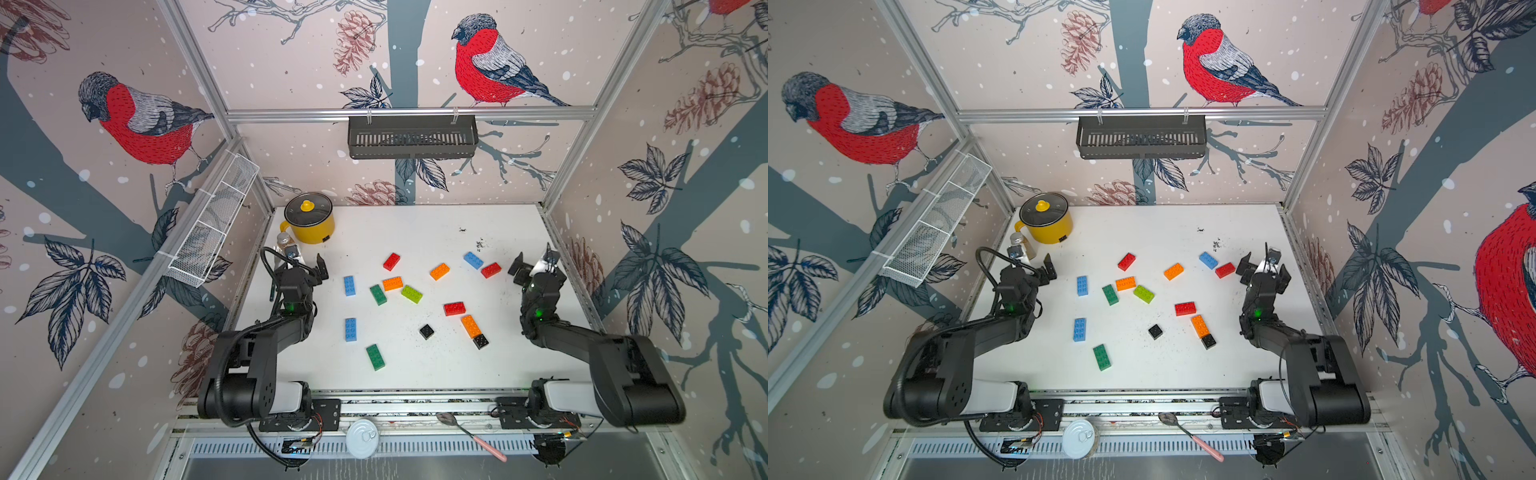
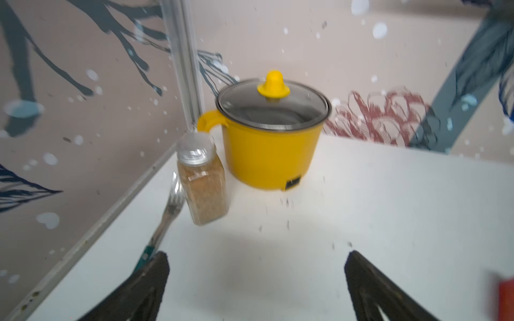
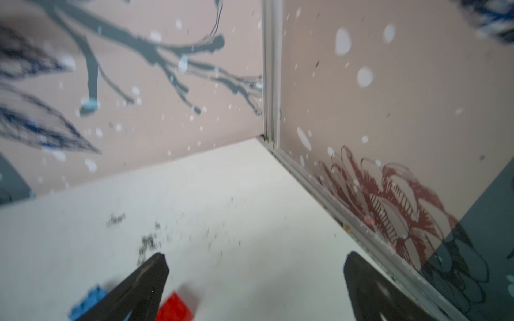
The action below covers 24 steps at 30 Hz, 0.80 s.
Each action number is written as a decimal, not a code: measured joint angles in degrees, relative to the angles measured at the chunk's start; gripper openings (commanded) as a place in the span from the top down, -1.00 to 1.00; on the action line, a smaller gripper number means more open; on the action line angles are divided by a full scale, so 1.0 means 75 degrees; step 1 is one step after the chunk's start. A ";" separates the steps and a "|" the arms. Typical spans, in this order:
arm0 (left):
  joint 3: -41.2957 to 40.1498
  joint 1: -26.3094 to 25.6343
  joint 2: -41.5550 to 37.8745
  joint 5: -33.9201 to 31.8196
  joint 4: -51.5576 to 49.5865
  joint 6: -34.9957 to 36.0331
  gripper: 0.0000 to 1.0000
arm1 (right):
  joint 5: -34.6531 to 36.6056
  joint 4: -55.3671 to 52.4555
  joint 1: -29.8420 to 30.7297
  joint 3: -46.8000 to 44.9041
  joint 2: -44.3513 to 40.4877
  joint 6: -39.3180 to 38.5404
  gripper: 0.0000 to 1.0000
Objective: Assemble a small pinwheel with lego
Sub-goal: Move the lego brick at the center of the board.
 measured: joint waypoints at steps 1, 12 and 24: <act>0.0213 -0.0079 -0.0230 -0.0271 -0.0405 -0.0338 -0.98 | 0.0187 -0.0405 -0.0017 0.0338 -0.0338 0.0350 -0.99; 0.0822 -0.0597 -0.3162 0.0595 -0.4596 -0.4150 -0.95 | -0.1183 -0.4421 -0.1658 0.1023 -0.1568 0.3698 -0.99; 0.0239 -0.2442 -0.4529 0.4762 -0.4727 -0.4048 -0.95 | -0.2311 -0.7557 0.2553 0.1180 -0.2165 0.4765 -0.99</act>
